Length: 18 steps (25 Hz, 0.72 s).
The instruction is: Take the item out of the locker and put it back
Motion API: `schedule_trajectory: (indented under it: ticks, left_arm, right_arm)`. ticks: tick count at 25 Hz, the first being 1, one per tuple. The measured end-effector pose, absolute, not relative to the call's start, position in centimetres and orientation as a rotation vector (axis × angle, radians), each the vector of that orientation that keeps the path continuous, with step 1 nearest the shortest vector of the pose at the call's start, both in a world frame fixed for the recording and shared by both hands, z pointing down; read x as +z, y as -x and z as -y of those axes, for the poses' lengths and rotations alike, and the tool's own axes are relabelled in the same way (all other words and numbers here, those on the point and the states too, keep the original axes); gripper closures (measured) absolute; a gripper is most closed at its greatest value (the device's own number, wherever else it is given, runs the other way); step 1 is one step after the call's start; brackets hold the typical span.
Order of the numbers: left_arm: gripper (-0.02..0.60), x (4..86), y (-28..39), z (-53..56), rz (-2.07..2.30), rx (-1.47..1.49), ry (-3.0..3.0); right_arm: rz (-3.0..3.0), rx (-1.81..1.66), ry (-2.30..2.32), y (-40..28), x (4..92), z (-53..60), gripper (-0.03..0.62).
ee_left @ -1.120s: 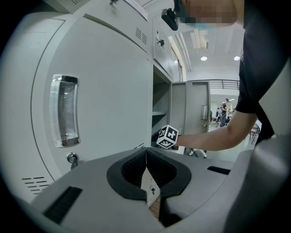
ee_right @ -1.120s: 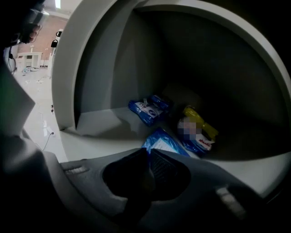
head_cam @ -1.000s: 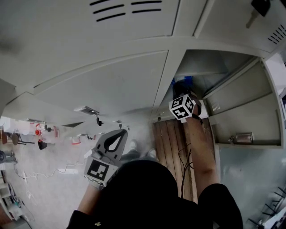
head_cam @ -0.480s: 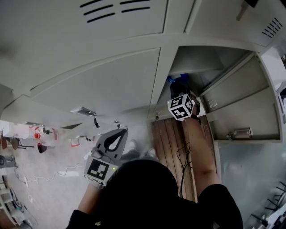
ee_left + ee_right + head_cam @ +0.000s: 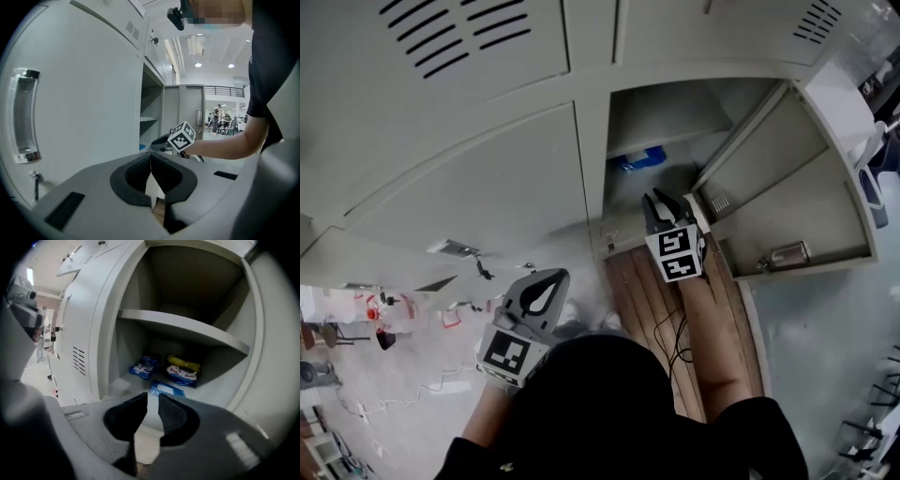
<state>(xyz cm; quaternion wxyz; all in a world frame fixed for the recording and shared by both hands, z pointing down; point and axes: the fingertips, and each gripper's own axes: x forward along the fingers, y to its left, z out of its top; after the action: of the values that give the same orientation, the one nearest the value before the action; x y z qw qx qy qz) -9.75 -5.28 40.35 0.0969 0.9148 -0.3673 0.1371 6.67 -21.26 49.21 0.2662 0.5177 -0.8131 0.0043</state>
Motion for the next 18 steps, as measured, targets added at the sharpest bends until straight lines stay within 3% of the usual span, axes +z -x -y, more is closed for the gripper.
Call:
schedule_trajectory:
  ticks: [11,18]
  left_arm:
    - [0.575,40.0,5.8,5.8,0.927,0.369,-2.786]
    - [0.575,40.0,4.4,5.8,0.861,0.349,-2.803]
  right_arm:
    - [2.318,0.132,-1.542,-8.9,44.9,13.0,0.534]
    - [2.366,0.146,-1.645,-9.8,41.2,9.3,0.580]
